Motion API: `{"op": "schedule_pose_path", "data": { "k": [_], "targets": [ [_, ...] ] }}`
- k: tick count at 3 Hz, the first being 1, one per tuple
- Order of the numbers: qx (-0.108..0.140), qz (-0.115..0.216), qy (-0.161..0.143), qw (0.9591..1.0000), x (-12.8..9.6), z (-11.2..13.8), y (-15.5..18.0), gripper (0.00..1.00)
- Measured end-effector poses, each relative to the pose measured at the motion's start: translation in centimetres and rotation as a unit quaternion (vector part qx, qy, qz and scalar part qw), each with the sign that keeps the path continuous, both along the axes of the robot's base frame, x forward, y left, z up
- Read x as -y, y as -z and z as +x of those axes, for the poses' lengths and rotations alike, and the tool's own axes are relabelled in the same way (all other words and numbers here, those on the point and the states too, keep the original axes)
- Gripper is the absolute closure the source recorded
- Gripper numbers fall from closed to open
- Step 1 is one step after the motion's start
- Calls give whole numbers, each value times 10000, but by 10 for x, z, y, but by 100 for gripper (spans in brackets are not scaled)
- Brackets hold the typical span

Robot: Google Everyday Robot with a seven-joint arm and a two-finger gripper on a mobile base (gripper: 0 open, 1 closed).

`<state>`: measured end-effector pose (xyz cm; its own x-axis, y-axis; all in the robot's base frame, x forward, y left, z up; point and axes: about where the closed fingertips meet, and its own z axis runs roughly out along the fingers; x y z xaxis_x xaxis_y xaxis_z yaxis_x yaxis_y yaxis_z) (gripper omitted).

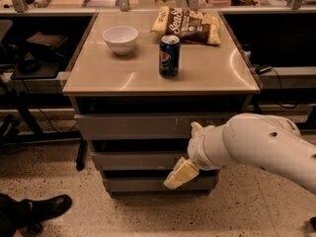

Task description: Open middle drawer

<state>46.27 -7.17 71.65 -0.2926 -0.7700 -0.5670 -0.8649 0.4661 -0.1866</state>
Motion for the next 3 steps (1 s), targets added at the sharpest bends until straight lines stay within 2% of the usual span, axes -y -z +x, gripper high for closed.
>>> {"op": "schedule_pose_path", "data": {
  "k": [1, 2, 3],
  "targets": [
    [1, -1, 0, 10000, 0, 0, 0, 0],
    [164, -193, -4, 9997, -13, 2, 13, 0],
    [562, -582, -187, 9965, -26, -2, 41, 0]
  ]
}}
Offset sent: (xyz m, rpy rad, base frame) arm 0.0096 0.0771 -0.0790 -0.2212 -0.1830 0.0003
